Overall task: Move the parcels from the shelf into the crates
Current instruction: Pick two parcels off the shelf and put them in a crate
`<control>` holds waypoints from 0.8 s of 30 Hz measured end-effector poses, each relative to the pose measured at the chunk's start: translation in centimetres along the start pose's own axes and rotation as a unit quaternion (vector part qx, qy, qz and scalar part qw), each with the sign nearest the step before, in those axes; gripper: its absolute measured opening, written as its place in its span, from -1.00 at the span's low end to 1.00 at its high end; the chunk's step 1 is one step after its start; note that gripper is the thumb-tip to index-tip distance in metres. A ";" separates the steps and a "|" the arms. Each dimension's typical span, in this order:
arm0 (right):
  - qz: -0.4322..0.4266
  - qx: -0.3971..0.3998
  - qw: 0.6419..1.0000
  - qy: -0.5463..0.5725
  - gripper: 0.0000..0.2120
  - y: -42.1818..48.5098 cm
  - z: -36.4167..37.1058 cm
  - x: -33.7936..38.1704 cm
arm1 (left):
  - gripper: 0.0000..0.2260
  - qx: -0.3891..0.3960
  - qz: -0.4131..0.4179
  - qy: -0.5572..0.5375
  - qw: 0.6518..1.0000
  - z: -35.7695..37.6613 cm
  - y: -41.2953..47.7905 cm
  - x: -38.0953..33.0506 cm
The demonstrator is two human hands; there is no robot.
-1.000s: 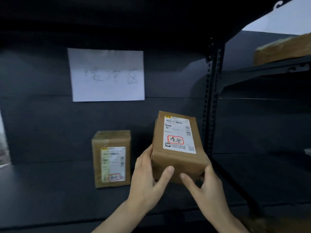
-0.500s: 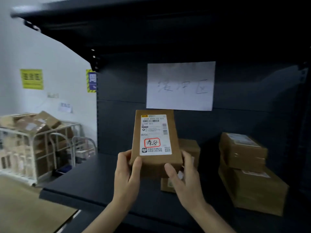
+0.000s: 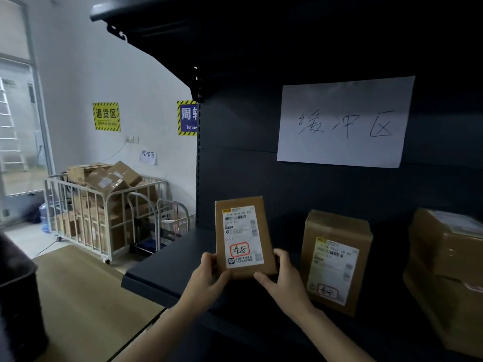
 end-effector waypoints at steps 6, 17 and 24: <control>0.036 -0.001 0.997 -0.075 -0.53 -0.3 0.1 -2.8 | -0.66 0.042 0.018 0.108 0.993 2.1 2.3 1.6; 0.042 0.093 0.979 -0.179 -0.48 -2.4 -1.3 -4.2 | -0.55 0.031 0.001 0.319 0.947 4.1 3.5 2.7; 0.022 0.027 0.966 -0.257 -0.60 -7.6 -7.6 -5.0 | -0.54 0.030 0.014 0.367 0.930 4.1 3.9 3.0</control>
Point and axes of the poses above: each hand's wrist, its own y-axis towards the middle knuckle, its own z-axis out of the palm, x = y × z, the point moved 6 cm from there along y, towards the middle knuckle, and after that the axes turned 10 degrees about -z, right-handed, at the moved point
